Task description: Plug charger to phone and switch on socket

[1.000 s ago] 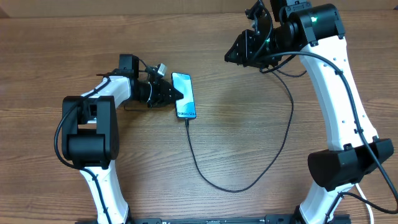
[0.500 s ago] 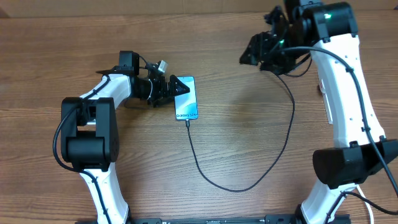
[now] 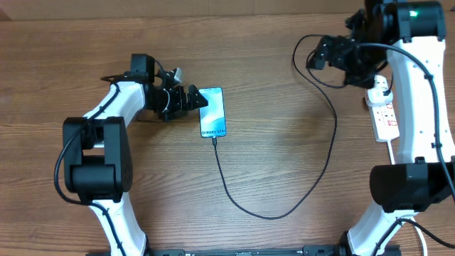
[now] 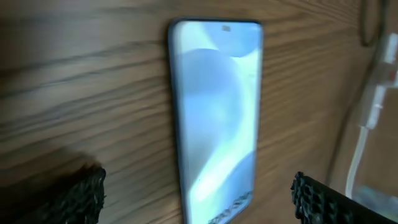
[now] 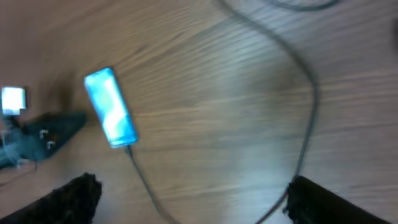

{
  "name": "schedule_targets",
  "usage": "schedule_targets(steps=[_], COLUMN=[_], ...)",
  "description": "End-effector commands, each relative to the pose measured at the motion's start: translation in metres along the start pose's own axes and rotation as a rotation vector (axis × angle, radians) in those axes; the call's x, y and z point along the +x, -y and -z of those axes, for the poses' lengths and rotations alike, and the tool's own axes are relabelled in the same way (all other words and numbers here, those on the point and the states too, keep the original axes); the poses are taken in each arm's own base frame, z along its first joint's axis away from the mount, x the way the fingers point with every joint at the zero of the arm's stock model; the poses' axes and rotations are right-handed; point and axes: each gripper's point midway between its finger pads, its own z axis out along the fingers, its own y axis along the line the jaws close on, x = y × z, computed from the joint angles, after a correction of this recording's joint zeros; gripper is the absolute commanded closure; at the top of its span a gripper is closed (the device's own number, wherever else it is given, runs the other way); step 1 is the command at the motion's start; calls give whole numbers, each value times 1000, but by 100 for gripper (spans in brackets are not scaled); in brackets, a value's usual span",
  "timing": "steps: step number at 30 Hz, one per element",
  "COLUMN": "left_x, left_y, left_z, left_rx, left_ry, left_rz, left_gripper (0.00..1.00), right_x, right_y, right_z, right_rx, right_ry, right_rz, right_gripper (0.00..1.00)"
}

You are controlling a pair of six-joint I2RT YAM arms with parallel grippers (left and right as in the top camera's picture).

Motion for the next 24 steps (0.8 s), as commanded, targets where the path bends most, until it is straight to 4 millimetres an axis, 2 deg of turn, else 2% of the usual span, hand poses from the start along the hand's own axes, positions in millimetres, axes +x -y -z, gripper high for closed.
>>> schedule_targets(steps=[1,2,4,8,10,12,15,17,18,20,22,24], left_x=[-5,-10,-19,-33,-34,-33,-29,-24,-19,-4,2,2], left_y=[-38,-30,-12,36,57,74,90,97,103,128,147,157], left_z=[23,37,62,122,149,171,192,199,199,198,204,215], left_rx=[-240,-254,-260,-242,-232,-229,-221,-209,-175,-42,39,48], left_ry=[61,99,171,345,421,481,537,547,534,492,496,533], left_rz=[-2,-23,-64,-164,-209,-241,-274,-282,-290,-328,-370,-402], left_gripper=[0,0,0,0,0,0,0,0,1,0,0,0], right_x=[-17,-24,-31,-34,-32,-31,-33,-34,-34,-36,-36,-37], right_y=[36,51,65,76,72,56,28,13,12,11,12,13], right_z=[26,30,35,38,36,33,32,33,33,34,34,34], right_rx=[135,188,228,233,209,118,-36,-117,-127,-128,-126,-121], right_ry=[129,165,196,204,193,174,157,152,153,158,158,163], right_rz=[-81,-116,-144,-171,-170,-163,-142,-128,-126,-124,-124,-125], right_gripper=[0,0,0,0,0,0,0,0,0,0,0,0])
